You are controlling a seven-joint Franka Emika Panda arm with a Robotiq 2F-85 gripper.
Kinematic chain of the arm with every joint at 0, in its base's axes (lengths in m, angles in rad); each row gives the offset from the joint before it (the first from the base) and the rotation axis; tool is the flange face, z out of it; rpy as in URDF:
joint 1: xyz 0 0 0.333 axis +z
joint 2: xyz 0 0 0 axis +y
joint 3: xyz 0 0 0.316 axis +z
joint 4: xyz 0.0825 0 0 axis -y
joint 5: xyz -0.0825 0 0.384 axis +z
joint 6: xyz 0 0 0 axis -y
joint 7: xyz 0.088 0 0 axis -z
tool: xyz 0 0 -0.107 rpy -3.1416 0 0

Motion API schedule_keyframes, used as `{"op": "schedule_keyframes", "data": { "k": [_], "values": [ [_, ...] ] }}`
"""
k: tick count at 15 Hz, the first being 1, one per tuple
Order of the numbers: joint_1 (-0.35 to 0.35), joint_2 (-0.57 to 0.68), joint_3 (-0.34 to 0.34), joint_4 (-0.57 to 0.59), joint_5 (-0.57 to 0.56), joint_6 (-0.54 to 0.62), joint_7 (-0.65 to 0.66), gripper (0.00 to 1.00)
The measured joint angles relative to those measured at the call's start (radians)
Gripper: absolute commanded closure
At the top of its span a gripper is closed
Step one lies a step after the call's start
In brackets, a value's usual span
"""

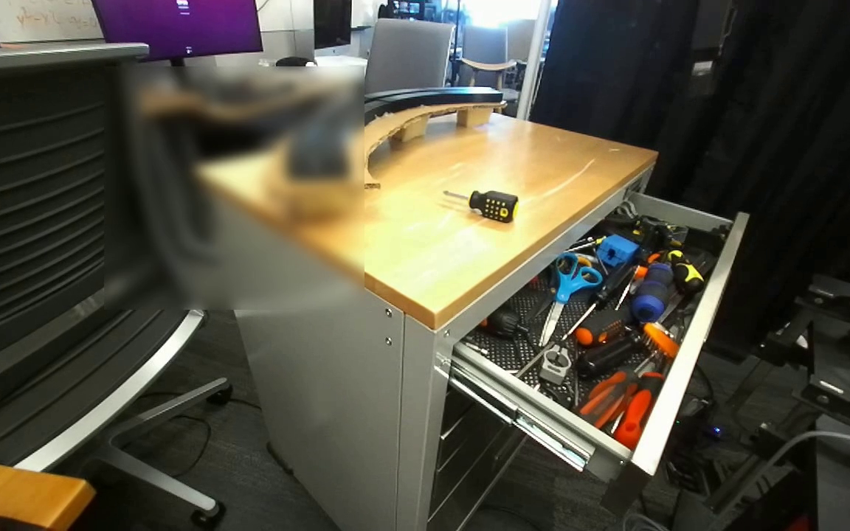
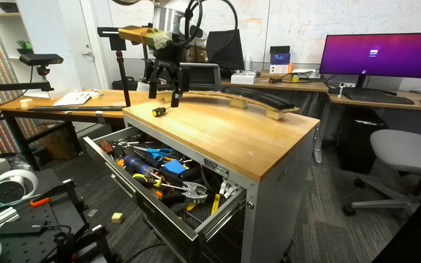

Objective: Put the screwdriver in the drawer and then close the drawer

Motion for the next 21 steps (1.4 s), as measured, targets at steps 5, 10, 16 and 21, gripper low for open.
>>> {"op": "schedule_keyframes", "data": {
  "k": [5, 10, 16, 21],
  "values": [
    [0.082, 0.250, 0.126, 0.181, -0.011, 0.067, 0.041, 0.00],
    [0.132, 0.480, 0.179, 0.390, -0.013, 0.068, 0.043, 0.00],
    [0.153, 0.580, 0.214, 0.503, -0.018, 0.019, 0.031, 0.00],
    [0.157, 0.586, 0.253, 0.547, -0.006, -0.040, 0.028, 0.00]
  ]
}}
